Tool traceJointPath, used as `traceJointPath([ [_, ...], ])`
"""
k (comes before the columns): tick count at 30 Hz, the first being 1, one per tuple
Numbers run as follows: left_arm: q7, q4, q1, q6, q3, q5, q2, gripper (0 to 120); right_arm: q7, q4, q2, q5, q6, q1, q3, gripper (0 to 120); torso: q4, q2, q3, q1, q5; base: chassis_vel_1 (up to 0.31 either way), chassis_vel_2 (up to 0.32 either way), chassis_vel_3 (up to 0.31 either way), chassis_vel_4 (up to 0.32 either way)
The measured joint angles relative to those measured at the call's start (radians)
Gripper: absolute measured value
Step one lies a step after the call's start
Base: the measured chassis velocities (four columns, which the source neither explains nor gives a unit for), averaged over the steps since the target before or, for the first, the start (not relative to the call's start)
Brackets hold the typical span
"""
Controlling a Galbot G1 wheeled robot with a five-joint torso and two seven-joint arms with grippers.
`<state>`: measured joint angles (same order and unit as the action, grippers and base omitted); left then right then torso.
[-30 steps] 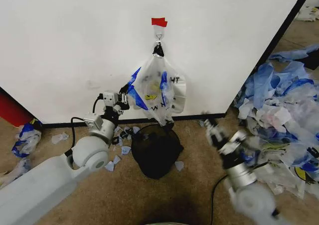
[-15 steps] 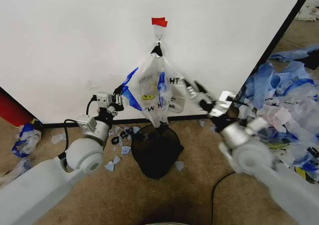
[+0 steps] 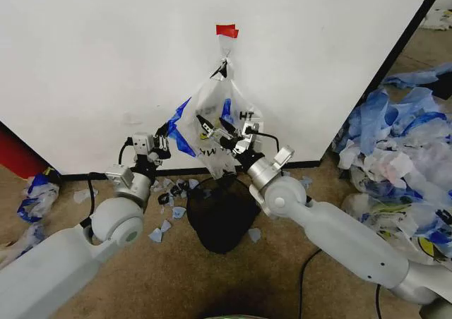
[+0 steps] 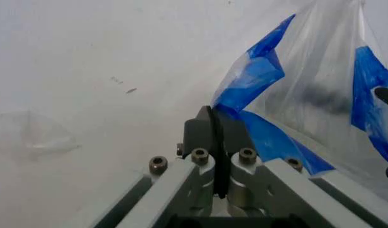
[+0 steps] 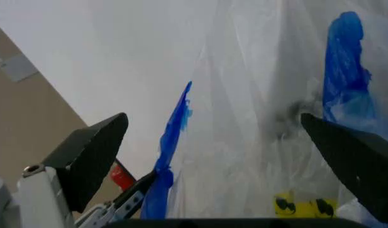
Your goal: Pick up the garbage bag from the wall and place it over the trash bin.
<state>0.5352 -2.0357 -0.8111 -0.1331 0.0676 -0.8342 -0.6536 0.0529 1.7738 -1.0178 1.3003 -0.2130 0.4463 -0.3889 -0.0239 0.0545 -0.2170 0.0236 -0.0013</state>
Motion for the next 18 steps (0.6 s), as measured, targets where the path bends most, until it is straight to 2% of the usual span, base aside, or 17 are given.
traceJointPath([
  [6,-0.001,0.000,0.008,-0.001,0.007,0.001,-0.003,0,0.055,0.033,0.013,-0.029,0.012,0.001,0.013,100,0.0003,0.000,0.000,0.000,0.0002,0.000,0.000,0.000,0.000],
  [13,-0.001,0.001,0.024,-0.001,0.026,0.001,-0.006,0,0.090,0.106,0.063,-0.026,0.046,0.009,0.048,100,0.0002,0.000,0.000,0.000,0.0002,0.000,0.000,0.000,0.000],
  [18,-0.001,0.004,0.035,-0.001,0.037,0.001,-0.012,0,0.187,0.125,0.086,-0.136,0.115,-0.002,0.052,100,0.0002,0.000,0.000,0.000,0.0002,0.000,0.000,0.000,0.000],
])
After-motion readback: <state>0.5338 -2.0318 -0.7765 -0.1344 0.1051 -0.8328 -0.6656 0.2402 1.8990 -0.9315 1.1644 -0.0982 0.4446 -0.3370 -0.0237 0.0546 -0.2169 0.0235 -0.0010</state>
